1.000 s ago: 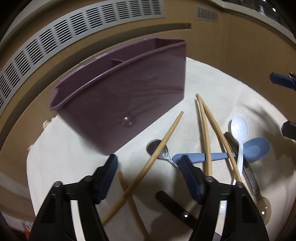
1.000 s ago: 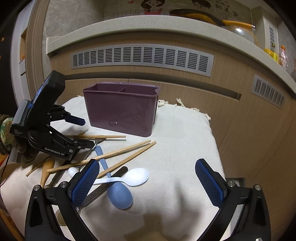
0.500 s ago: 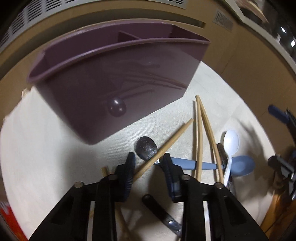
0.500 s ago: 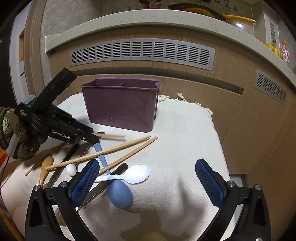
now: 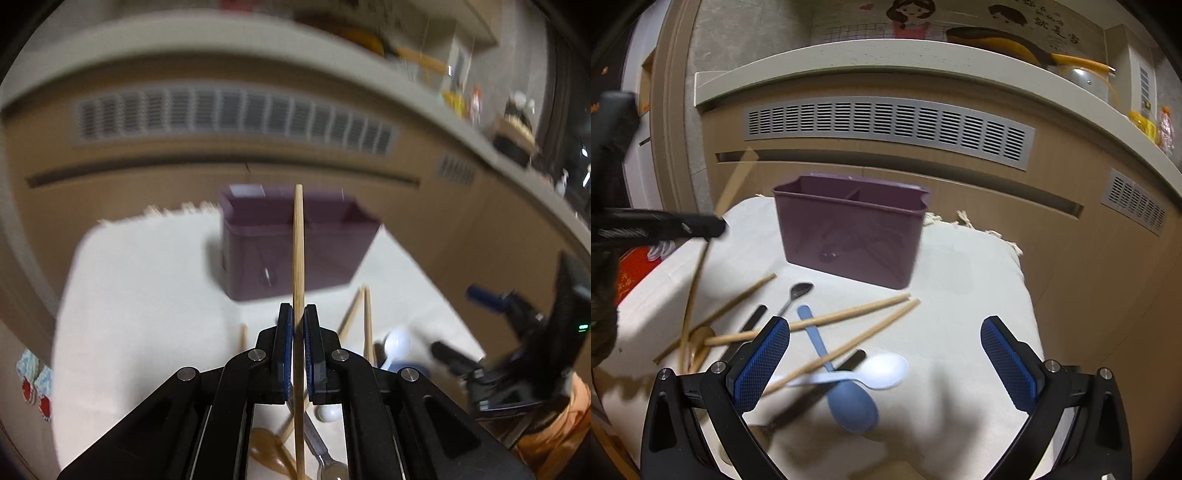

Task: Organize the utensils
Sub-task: 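Grasp a single wooden chopstick upright with the left tool, then grasp the white ball-tipped spoon with the right tool while the left tool holds the chopstick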

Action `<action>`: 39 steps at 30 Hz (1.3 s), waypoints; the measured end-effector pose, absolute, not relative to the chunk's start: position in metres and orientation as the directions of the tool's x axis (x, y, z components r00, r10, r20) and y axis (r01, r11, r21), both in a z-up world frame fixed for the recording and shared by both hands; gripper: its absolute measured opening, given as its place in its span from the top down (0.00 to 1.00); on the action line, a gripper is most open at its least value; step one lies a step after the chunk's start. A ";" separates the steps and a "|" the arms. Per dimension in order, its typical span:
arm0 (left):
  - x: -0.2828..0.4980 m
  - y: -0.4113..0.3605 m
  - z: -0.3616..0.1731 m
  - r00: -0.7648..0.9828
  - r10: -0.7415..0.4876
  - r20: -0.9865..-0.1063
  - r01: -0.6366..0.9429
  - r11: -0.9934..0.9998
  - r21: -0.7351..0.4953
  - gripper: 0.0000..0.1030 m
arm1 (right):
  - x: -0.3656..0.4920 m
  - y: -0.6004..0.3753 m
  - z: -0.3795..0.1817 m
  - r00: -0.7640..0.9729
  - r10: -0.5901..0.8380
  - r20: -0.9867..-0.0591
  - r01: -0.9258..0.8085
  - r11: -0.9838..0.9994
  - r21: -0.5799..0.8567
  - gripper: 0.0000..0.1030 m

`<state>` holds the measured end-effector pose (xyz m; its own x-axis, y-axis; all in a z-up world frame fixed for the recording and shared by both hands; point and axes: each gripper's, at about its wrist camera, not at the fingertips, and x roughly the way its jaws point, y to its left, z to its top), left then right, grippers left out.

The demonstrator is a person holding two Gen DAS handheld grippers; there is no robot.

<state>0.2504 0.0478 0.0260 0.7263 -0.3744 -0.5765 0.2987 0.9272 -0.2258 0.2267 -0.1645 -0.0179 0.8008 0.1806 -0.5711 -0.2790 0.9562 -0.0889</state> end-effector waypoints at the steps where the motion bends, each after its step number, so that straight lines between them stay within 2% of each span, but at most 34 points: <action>1: 0.241 0.054 0.032 0.759 -0.361 -0.541 0.284 0.932 -0.224 0.94 | 0.228 -0.162 -0.018 0.797 0.182 -0.576 -0.281 0.956 -0.086 0.00; 4: 0.219 0.070 0.049 0.822 -0.336 -0.460 0.255 0.939 -0.230 0.94 | 0.237 -0.152 -0.018 0.775 0.198 -0.600 -0.291 0.955 -0.060 0.05; 5: 0.215 0.072 0.056 0.832 -0.337 -0.441 0.252 0.937 -0.240 0.94 | 0.241 -0.150 -0.019 0.767 0.202 -0.609 -0.293 0.955 -0.052 0.15; 6: 0.211 0.079 0.060 0.845 -0.335 -0.417 0.247 0.936 -0.251 0.94 | 0.246 -0.147 -0.020 0.755 0.205 -0.623 -0.296 0.954 -0.044 0.31; 8: 0.204 0.086 0.066 0.862 -0.320 -0.393 0.235 0.939 -0.249 0.94 | 0.261 -0.138 -0.026 0.700 0.232 -0.675 -0.323 0.946 -0.009 0.53; 9: 0.202 0.093 0.068 0.869 -0.311 -0.386 0.228 0.942 -0.247 0.94 | 0.267 -0.134 -0.029 0.673 0.253 -0.695 -0.341 0.940 0.013 0.59; 14: 0.194 0.104 0.064 0.890 -0.288 -0.354 0.202 0.944 -0.261 0.94 | 0.301 -0.091 -0.051 0.573 0.288 -0.768 -0.410 0.911 0.035 0.60; 19: 0.187 0.116 0.064 0.897 -0.284 -0.339 0.197 0.942 -0.271 0.94 | 0.335 -0.067 -0.079 0.512 0.234 -0.826 -0.397 0.918 0.014 0.60; 26: 0.191 0.119 0.057 0.892 -0.288 -0.349 0.194 0.940 -0.281 0.94 | 0.348 -0.046 -0.095 0.502 0.201 -0.841 -0.405 0.914 -0.023 0.60; 28: 0.191 0.118 0.056 0.888 -0.290 -0.355 0.195 0.940 -0.280 0.94 | 0.346 -0.042 -0.094 0.500 0.201 -0.842 -0.423 0.906 -0.035 0.69; 29: 0.191 0.117 0.056 0.888 -0.290 -0.357 0.195 0.940 -0.279 0.94 | 0.344 -0.041 -0.093 0.499 0.206 -0.842 -0.436 0.899 -0.039 0.77; 37: 0.186 0.102 0.062 0.877 -0.305 -0.370 0.213 0.939 -0.270 0.94 | 0.290 -0.081 -0.041 0.602 0.301 -0.740 -0.468 0.883 -0.021 0.79; 38: 0.185 0.099 0.063 0.876 -0.311 -0.369 0.219 0.937 -0.271 0.94 | 0.282 -0.088 -0.033 0.613 0.317 -0.724 -0.471 0.882 -0.013 0.96; 39: 0.184 0.096 0.064 0.875 -0.315 -0.367 0.223 0.936 -0.271 0.94 | 0.270 -0.098 -0.022 0.631 0.330 -0.702 -0.472 0.882 -0.010 0.96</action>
<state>0.1838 0.0964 0.0642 0.8754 -0.3149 -0.3668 0.2233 0.9363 -0.2709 0.2703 -0.0977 -0.0224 0.6309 0.3298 -0.7023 -0.4717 0.8817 -0.0098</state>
